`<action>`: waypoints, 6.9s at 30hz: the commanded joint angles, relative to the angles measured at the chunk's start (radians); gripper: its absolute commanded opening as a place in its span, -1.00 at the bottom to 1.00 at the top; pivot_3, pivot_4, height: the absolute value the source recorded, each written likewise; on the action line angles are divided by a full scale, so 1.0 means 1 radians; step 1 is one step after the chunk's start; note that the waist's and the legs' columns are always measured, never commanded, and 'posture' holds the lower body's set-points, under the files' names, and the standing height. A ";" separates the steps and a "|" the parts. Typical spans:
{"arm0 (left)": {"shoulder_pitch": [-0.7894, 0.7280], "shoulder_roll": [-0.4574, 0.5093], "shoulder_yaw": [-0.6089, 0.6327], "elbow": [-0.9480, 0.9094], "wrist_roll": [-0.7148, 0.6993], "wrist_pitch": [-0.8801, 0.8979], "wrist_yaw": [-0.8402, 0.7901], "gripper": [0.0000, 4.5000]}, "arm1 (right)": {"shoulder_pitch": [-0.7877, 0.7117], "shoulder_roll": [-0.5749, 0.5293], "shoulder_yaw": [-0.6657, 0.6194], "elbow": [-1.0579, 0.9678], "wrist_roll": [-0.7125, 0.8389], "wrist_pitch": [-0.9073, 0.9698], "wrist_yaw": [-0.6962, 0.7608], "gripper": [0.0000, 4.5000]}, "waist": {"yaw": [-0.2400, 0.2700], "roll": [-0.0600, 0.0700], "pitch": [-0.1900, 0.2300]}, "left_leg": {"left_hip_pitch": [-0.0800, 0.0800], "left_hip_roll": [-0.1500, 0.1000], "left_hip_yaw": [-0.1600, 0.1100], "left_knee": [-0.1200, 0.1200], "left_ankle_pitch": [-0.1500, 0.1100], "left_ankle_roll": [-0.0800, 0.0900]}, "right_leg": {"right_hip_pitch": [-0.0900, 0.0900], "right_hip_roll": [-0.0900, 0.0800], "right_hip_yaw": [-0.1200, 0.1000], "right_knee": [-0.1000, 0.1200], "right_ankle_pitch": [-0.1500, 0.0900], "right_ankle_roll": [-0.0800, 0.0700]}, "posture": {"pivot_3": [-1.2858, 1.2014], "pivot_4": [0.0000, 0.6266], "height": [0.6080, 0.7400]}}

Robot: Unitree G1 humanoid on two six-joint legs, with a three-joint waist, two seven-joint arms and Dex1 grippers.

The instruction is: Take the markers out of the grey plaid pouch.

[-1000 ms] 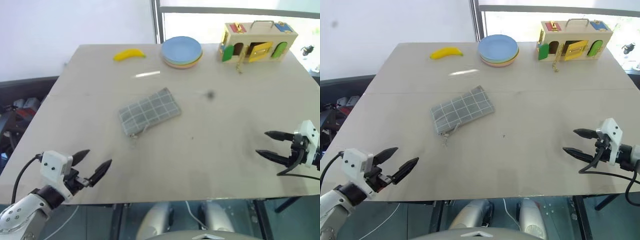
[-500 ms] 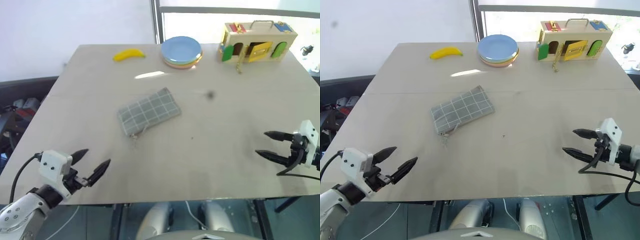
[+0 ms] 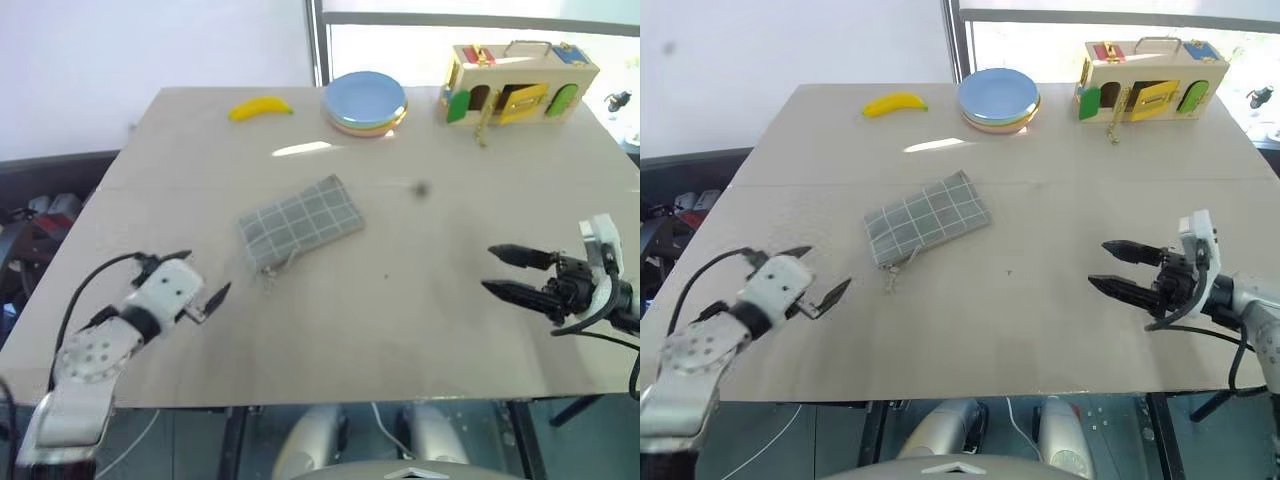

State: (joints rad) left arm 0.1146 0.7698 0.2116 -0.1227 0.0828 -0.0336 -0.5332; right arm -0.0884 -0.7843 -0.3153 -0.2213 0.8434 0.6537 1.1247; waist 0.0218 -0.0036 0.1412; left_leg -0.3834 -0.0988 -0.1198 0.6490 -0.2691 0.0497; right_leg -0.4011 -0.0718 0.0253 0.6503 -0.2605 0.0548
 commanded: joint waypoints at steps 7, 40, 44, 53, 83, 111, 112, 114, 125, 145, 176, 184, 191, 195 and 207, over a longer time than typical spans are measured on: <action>-0.322 0.099 -0.240 0.498 0.254 -0.691 0.150 0.96 | 0.021 0.010 -0.034 -0.045 -0.004 -0.037 -0.031 1.00 | -0.003 0.000 0.000 | -0.002 -0.001 0.001 0.000 0.000 0.000 | -0.002 -0.001 0.001 -0.001 0.000 0.000 | 0.03 -0.52 1.00; -0.667 -0.086 -0.472 0.839 0.394 -0.921 0.428 -0.85 | 0.001 0.058 0.040 -0.071 -0.060 -0.094 -0.105 1.00 | 0.000 0.004 -0.004 | 0.001 -0.002 0.002 0.006 0.000 0.001 | -0.001 -0.001 0.001 0.011 0.000 0.001 | 0.03 -0.52 1.00; -0.628 -0.158 -0.434 0.654 0.247 -0.761 0.329 -0.85 | -0.069 0.147 0.155 -0.117 -0.127 -0.094 -0.213 1.00 | -0.010 0.003 -0.004 | -0.002 -0.002 0.002 0.006 0.001 0.000 | -0.005 -0.001 0.002 0.011 0.000 0.001 | 0.03 -0.52 1.00; -0.590 -0.356 -0.391 0.347 0.147 -0.371 0.279 -0.85 | -0.185 0.474 0.379 -0.074 -0.335 -0.169 -0.518 1.00 | -0.033 0.002 -0.004 | -0.013 -0.002 0.001 0.014 0.002 -0.002 | -0.013 0.001 0.001 0.013 0.000 0.001 | 0.03 -0.52 1.00; -0.449 -0.473 -0.428 0.099 0.134 -0.193 0.187 -0.85 | -0.354 0.924 0.168 0.136 -0.015 -0.024 -0.837 1.00 | -0.046 0.003 -0.005 | -0.013 -0.002 0.000 0.016 0.002 -0.002 | -0.014 0.002 0.000 0.015 0.000 0.001 | 0.03 -0.52 1.00; -0.465 -0.500 -0.386 -0.004 -0.016 -0.038 0.078 -0.88 | -0.401 0.853 0.092 0.153 0.007 -0.054 -0.831 -0.96 | -0.061 0.003 -0.005 | -0.013 -0.002 -0.001 0.016 0.002 -0.002 | -0.014 0.002 0.000 0.015 0.000 0.001 | 0.03 -0.52 1.00; -0.478 -0.495 -0.376 -0.015 -0.054 -0.020 0.053 -0.88 | -0.414 0.838 0.074 0.166 0.007 -0.059 -0.833 -0.96 | -0.061 0.003 -0.005 | -0.013 -0.002 -0.001 0.016 0.002 -0.002 | -0.014 0.002 0.000 0.015 0.000 0.001 | 0.03 -0.52 1.00; -0.503 -0.485 -0.354 -0.037 -0.124 0.020 0.010 -0.88 | -0.435 0.812 0.048 0.188 0.008 -0.068 -0.834 -0.96 | -0.061 0.003 -0.005 | -0.013 -0.002 0.000 0.016 0.002 -0.002 | -0.013 0.002 0.000 0.015 0.000 0.001 | 0.03 -0.52 1.00; -0.520 -0.470 -0.277 -0.110 -0.405 0.152 -0.141 -0.88 | -0.477 0.746 -0.010 0.263 -0.012 -0.111 -0.848 -0.96 | -0.063 0.003 -0.005 | -0.013 -0.002 0.000 0.016 0.002 -0.002 | -0.013 0.002 0.000 0.015 0.000 0.001 | 0.03 -0.52 1.00; -0.514 -0.368 -0.462 -0.008 -0.066 0.033 -0.115 -0.16 | -0.516 0.868 0.106 0.132 0.020 -0.068 -0.907 -1.00 | -0.063 0.004 -0.004 | -0.013 -0.002 0.000 0.016 0.002 -0.002 | -0.013 0.002 0.001 0.015 0.000 0.001 | 0.03 -0.52 1.00; -0.386 -0.495 -0.404 -0.235 0.209 0.300 0.194 0.03 | -0.499 0.876 0.313 0.067 -0.045 0.037 -0.926 -1.00 | -0.062 0.004 -0.004 | -0.013 -0.002 0.000 0.015 0.002 -0.002 | -0.014 0.002 0.001 0.015 0.000 0.001 | 0.03 -0.52 1.00; -0.388 -0.481 -0.403 -0.252 0.195 0.373 0.178 -0.98 | -0.500 0.884 0.307 0.070 -0.056 0.030 -0.924 -1.00 | -0.062 0.004 -0.004 | -0.013 -0.002 0.000 0.015 0.002 -0.002 | -0.014 0.002 0.000 0.015 0.000 0.001 | 0.03 -0.52 1.00; -0.408 -0.484 -0.399 -0.241 0.185 0.368 0.186 -0.98 | -0.494 0.889 0.302 0.068 -0.058 0.027 -0.924 -1.00 | -0.062 0.004 -0.004 | -0.013 -0.002 0.000 0.015 0.002 -0.002 | -0.014 0.002 0.000 0.015 0.000 0.001 | 0.03 -0.52 1.00; -0.390 -0.488 -0.383 -0.260 0.127 0.361 0.159 -0.98 | -0.491 0.905 0.277 0.083 -0.059 0.013 -0.948 -1.00 | -0.062 0.004 -0.004 | -0.013 -0.002 0.000 0.015 0.002 -0.002 | -0.014 0.002 0.001 0.015 0.000 0.001 | 0.03 -0.52 1.00; -0.315 -0.474 -0.335 -0.311 -0.058 0.301 0.079 -0.98 | -0.535 0.918 0.090 0.163 -0.015 -0.102 -1.047 -1.00 | -0.062 0.004 -0.004 | -0.013 -0.002 -0.001 0.015 0.002 -0.002 | -0.014 0.002 0.000 0.014 0.000 0.001 | 0.03 -0.52 1.00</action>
State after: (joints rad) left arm -0.2210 0.2841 -0.1525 -0.3842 0.0500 0.2895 -0.4411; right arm -0.5779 0.1310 -0.1538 -0.0367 0.8138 0.6186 0.0973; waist -0.0403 0.0005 0.1369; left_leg -0.3960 -0.1008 -0.1202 0.6637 -0.2669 0.0477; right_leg -0.4150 -0.0697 0.0257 0.6648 -0.2603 0.0554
